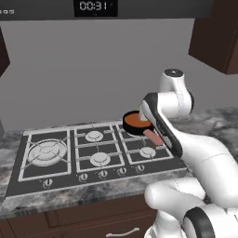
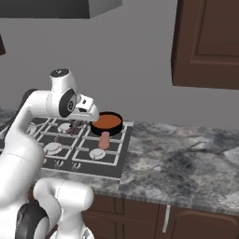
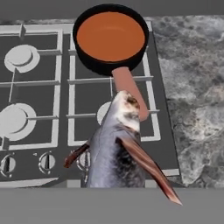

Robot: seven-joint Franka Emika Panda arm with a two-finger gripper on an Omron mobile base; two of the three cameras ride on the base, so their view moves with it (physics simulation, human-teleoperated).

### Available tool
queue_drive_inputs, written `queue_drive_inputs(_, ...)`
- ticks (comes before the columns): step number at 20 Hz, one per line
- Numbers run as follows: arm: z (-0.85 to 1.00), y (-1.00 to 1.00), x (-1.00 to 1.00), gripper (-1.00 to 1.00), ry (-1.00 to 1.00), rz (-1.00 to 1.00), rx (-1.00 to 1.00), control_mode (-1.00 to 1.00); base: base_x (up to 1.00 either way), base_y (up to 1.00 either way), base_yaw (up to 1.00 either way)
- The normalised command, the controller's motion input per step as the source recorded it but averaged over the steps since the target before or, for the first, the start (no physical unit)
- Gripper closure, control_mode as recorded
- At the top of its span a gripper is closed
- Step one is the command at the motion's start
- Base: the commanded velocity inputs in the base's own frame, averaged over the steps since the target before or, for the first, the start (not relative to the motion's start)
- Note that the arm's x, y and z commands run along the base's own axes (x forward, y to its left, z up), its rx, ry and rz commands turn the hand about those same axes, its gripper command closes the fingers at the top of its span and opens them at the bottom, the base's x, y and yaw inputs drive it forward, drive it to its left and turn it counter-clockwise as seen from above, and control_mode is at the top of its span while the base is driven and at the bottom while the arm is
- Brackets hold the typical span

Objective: Retrieve the fish from the fridge and place it on the saucepan with marinade on the stove.

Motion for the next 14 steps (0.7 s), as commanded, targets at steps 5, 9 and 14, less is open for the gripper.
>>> queue_drive_inputs(5,-0.04,0.0,1.0,1.0,0.17,0.03,0.06,-1.0,0.0,0.0,0.0)
queue_drive_inputs(9,-0.11,0.0,1.0,1.0,0.02,0.0,-0.08,-1.0,0.0,0.0,0.0)
queue_drive_inputs(14,-0.25,0.02,1.0,1.0,0.11,0.0,-0.11,-1.0,0.0,0.0,0.0)
